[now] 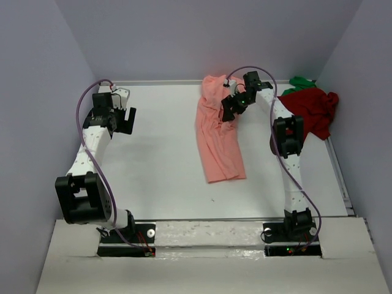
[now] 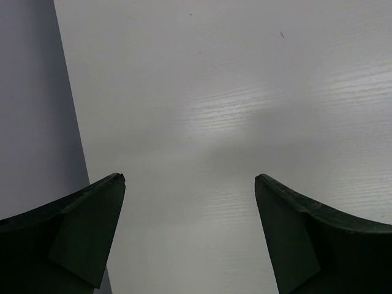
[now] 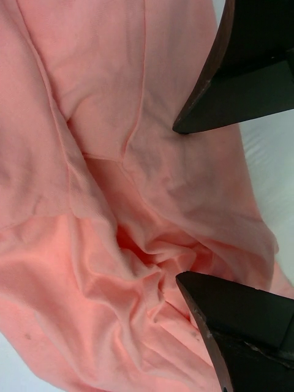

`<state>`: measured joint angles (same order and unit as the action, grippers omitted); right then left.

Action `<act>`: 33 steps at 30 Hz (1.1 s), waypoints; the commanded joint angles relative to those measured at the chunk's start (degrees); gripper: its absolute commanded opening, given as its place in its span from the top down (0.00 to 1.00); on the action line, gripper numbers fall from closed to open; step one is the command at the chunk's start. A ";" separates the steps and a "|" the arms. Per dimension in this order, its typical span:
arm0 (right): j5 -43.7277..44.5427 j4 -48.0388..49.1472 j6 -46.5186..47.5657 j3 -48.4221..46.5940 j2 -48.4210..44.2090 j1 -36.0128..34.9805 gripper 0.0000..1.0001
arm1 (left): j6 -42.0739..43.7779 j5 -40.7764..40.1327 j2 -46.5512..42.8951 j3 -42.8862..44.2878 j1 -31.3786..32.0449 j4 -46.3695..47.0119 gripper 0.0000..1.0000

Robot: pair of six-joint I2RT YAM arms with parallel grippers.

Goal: Fold and stack the t-shirts
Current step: Fold the tshirt

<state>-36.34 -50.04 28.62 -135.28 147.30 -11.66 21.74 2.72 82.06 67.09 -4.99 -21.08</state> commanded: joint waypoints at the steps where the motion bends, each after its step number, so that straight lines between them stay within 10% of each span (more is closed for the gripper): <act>1: -3.57 -3.05 0.21 4.93 -5.53 -0.12 0.00 | -0.47 0.53 -1.64 -1.08 -0.37 -0.45 0.01; 33: 15.76 11.98 -14.91 -10.61 4.65 0.41 0.00 | -1.08 4.84 -6.12 -3.90 -4.76 -1.24 0.01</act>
<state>-24.97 -41.15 14.76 -140.44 150.32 -11.62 21.41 6.28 76.27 61.95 -9.47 -22.20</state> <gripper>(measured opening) 0.994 0.989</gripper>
